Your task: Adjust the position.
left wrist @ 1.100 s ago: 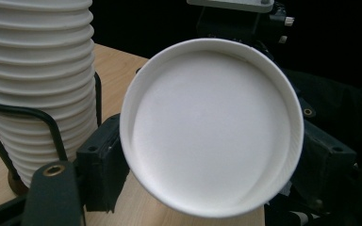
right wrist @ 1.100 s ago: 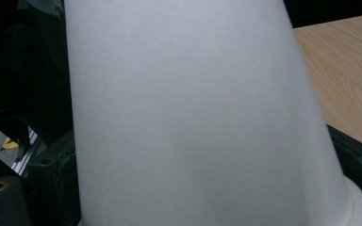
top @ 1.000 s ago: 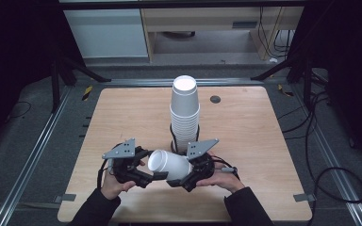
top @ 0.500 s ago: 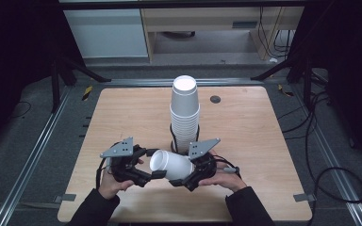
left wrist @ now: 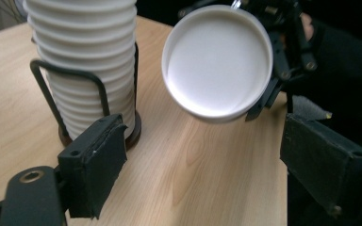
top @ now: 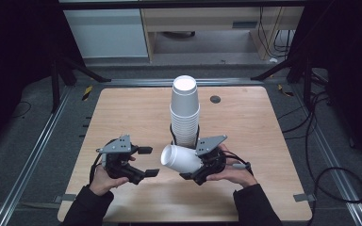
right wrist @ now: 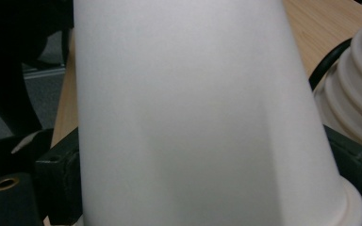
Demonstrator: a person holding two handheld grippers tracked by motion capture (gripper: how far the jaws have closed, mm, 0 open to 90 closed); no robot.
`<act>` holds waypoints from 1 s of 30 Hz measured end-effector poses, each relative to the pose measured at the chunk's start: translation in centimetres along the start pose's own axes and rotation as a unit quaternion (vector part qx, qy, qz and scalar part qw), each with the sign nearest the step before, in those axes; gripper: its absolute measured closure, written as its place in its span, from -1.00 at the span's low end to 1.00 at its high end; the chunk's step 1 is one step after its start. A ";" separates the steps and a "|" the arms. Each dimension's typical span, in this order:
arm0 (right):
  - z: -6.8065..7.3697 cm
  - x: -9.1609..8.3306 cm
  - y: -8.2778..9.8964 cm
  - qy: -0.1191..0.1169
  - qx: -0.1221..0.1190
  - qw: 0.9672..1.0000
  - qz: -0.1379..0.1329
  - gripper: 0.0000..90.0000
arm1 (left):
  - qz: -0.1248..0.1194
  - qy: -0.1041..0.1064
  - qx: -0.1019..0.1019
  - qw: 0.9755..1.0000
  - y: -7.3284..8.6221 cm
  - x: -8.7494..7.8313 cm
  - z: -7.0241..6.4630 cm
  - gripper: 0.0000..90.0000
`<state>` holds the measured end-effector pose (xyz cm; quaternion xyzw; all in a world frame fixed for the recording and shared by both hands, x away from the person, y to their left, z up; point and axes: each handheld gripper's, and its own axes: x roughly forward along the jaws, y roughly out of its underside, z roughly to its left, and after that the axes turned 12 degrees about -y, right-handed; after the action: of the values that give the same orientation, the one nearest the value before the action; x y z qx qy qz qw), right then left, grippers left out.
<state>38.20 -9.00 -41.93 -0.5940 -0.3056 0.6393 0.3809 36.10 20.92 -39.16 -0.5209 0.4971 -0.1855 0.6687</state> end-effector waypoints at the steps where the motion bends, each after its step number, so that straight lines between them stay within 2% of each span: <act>1: 0.0 0.0 0.0 0.005 -0.001 1.000 0.008 -0.80 | 0.006 -0.001 0.001 1.000 0.1 0.2 0.0 -0.67; 7: 0.1 1.0 0.2 0.017 -0.014 0.998 0.058 -0.80 | 0.053 -0.009 0.020 0.998 0.7 1.8 -0.4 -0.68; 12: 0.4 2.4 0.3 0.015 -0.025 0.995 0.098 -0.80 | 0.085 0.003 0.043 0.995 1.0 3.1 -1.3 -0.69; 15: 0.6 3.3 0.3 0.009 -0.036 0.992 0.119 -0.80 | 0.095 0.009 0.046 0.994 1.2 3.6 -1.5 -0.67; 23: 1.0 4.7 0.0 0.005 -0.049 0.988 0.146 -0.81 | 0.118 0.019 0.052 0.991 1.4 4.2 -1.7 -0.64; 30: 1.4 5.4 -0.4 -0.004 -0.050 0.988 0.143 -0.80 | 0.129 0.024 0.056 0.990 1.5 4.6 -2.0 -0.61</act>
<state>36.83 -4.13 -44.26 -0.6475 -0.2508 0.6733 0.2541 36.02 16.96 -42.62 -0.4095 0.5649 -0.1376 0.7030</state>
